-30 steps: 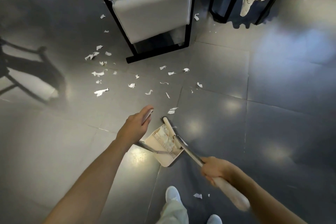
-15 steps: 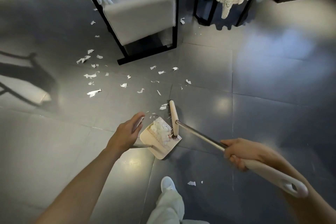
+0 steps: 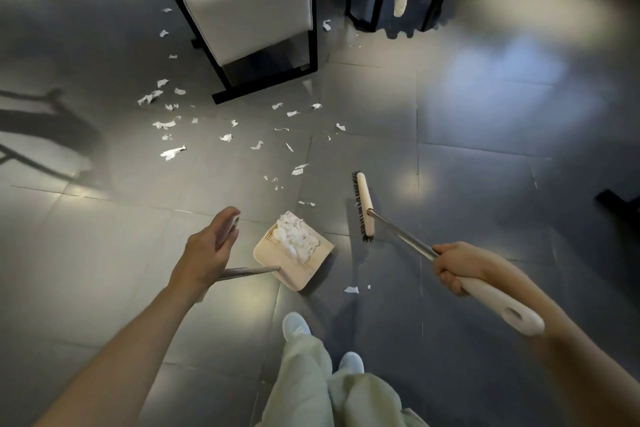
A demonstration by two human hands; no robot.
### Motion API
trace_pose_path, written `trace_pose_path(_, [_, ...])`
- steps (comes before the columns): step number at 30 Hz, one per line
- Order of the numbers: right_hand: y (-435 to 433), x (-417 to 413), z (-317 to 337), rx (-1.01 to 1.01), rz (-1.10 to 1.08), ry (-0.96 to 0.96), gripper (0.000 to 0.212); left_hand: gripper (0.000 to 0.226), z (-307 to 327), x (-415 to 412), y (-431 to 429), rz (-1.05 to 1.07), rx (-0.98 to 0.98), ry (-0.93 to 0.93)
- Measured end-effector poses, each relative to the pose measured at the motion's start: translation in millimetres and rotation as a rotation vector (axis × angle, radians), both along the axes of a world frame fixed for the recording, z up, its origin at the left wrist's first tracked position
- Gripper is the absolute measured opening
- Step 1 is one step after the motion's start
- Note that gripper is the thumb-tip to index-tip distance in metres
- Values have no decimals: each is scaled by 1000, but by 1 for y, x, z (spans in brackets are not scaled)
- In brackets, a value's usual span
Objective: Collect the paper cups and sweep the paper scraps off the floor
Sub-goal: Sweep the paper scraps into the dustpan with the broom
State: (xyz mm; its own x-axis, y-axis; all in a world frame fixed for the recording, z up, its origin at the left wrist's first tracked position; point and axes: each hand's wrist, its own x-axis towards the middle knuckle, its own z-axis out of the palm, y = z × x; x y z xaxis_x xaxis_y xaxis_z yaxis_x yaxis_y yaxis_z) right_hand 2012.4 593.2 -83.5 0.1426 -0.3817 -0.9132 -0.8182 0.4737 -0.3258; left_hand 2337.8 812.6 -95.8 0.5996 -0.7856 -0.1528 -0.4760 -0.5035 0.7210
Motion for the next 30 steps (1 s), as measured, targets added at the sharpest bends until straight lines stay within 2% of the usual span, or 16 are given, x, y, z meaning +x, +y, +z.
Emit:
trace_pose_path(3, [19, -8, -10, -21, 102, 97, 30, 29, 0, -8, 25, -4, 12, 56])
trace_pose_path(6, [41, -9, -21, -44, 288, 208, 13, 31, -2, -10, 42, -93, 77, 25])
trace_pose_path(8, [56, -8, -31, -87, 409, 279, 14, 32, -8, -8, 49, -153, 122, 27])
trace_pose_path(11, [84, -9, -52, -102, 403, 310, 25, 32, -22, -8, 53, -256, 193, 49])
trace_pose_path(14, [122, 2, -67, -92, 356, 260, 27, 30, -37, -8, 53, -350, 186, 25])
trace_pose_path(19, [176, 44, -59, -24, 367, 94, 17, 32, -48, -4, 41, -349, 175, -36])
trace_pose_path(22, [180, 67, -50, 40, 406, 49, 24, 35, -48, -1, 38, -354, 159, -46])
trace_pose_path(25, [172, 80, -36, 31, 371, 11, 11, 37, -46, 10, 44, -356, 167, -55])
trace_pose_path(27, [170, 89, -26, 16, 338, -7, 15, 37, -44, 23, 51, -310, 155, -50])
trace_pose_path(30, [160, 110, -10, -51, 443, 36, 33, 36, -44, 44, 56, -236, 130, -36])
